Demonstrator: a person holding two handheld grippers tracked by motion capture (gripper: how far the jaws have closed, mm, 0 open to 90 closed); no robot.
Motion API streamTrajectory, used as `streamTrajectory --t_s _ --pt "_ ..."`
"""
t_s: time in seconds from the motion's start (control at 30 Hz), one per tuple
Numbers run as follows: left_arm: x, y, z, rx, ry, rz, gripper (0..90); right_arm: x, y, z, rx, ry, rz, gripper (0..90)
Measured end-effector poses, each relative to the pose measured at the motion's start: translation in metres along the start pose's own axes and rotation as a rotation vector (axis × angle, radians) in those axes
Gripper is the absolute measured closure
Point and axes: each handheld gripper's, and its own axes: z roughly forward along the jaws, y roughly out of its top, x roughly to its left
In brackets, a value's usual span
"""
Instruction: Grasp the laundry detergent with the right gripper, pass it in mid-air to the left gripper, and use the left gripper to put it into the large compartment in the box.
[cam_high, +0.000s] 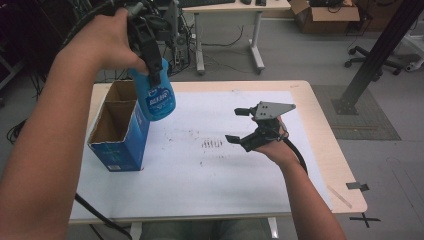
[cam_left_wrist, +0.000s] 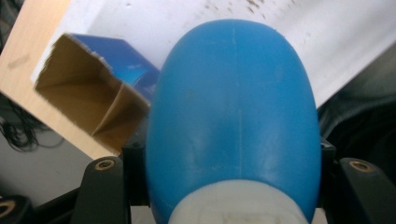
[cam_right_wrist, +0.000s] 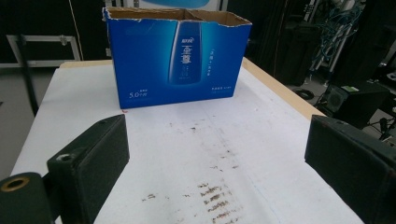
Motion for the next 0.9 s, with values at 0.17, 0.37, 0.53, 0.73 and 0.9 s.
streamTrajectory --t_s 0.17,0.37,0.53,0.73,0.9 --pt "0.013 -0.007 -0.006 -0.033 -0.003 -0.092 39.1 0.0 0.001 -0.001 0.002 0.001 -0.003 6.7" --pt "0.022 -0.01 -0.006 -0.031 0.024 -0.183 39.0 0.0 0.003 0.0 0.003 0.005 -0.004 7.0" --pt "0.027 -0.013 -0.007 -0.032 0.023 -0.265 39.0 0.001 0.003 0.001 0.009 0.008 -0.007 7.2" --pt "0.033 -0.018 -0.011 -0.035 0.019 -0.37 39.0 0.002 0.004 0.002 0.014 0.01 -0.009 7.4" --pt "0.039 -0.022 -0.012 -0.042 0.032 -0.438 38.9 0.003 0.004 0.002 0.016 0.012 -0.012 7.6"
